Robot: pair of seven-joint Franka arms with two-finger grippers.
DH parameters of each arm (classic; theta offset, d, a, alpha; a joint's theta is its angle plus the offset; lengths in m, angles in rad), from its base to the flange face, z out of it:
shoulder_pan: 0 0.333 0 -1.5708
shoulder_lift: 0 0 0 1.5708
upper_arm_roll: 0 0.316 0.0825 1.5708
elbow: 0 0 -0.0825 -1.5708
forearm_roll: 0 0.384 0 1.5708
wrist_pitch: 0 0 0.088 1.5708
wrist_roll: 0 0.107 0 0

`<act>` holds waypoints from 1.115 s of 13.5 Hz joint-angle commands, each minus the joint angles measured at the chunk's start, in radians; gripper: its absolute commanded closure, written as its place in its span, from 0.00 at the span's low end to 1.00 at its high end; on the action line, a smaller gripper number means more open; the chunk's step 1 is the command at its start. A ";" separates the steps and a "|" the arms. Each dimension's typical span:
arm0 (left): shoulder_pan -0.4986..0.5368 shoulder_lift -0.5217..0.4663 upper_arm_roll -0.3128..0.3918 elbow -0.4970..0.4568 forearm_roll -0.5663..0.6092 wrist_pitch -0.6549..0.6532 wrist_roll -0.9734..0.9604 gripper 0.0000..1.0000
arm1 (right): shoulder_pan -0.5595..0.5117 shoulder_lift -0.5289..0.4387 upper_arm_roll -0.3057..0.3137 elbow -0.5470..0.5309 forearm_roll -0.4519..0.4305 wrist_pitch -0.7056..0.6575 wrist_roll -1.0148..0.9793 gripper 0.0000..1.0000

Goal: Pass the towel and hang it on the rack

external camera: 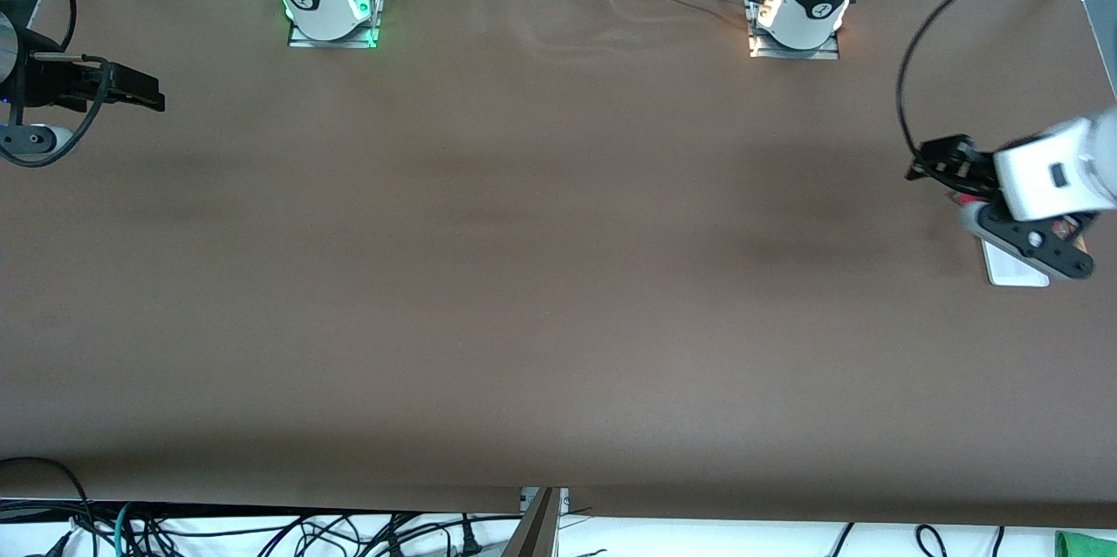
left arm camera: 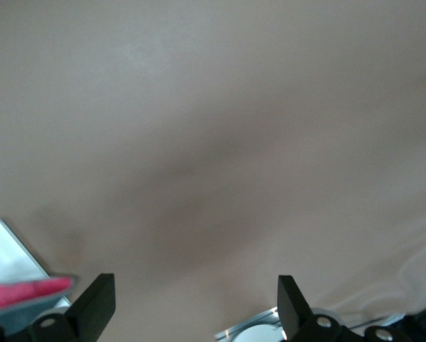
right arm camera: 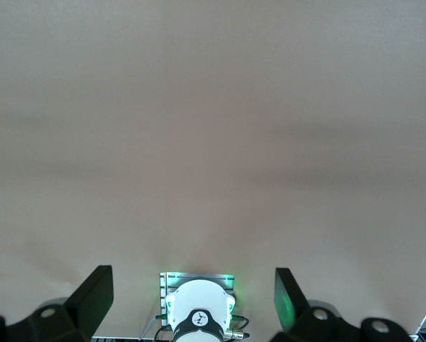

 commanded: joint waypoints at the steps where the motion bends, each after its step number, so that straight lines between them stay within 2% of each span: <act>1: 0.007 -0.274 0.006 -0.402 0.020 0.198 -0.080 0.00 | 0.009 -0.033 -0.015 -0.036 0.014 0.016 -0.010 0.00; 3: -0.010 -0.382 0.005 -0.551 0.041 0.329 -0.126 0.00 | 0.017 -0.030 -0.018 -0.034 0.014 0.019 -0.011 0.00; 5: -0.011 -0.444 0.006 -0.634 0.083 0.406 -0.162 0.00 | 0.017 -0.010 -0.029 -0.025 0.020 0.017 -0.013 0.00; 7: 0.004 -0.472 0.006 -0.638 0.092 0.419 -0.163 0.00 | 0.011 0.002 -0.029 -0.013 0.020 0.013 -0.016 0.00; 10: 0.038 -0.456 0.009 -0.636 0.086 0.439 -0.166 0.00 | 0.011 0.004 -0.030 -0.008 0.018 0.017 -0.018 0.00; 13: 0.027 -0.453 0.009 -0.632 0.086 0.436 -0.305 0.00 | 0.008 0.010 -0.032 -0.007 0.015 0.017 -0.018 0.00; 15: 0.018 -0.430 0.009 -0.603 0.089 0.430 -0.323 0.00 | 0.008 0.010 -0.032 -0.005 0.015 0.017 -0.018 0.00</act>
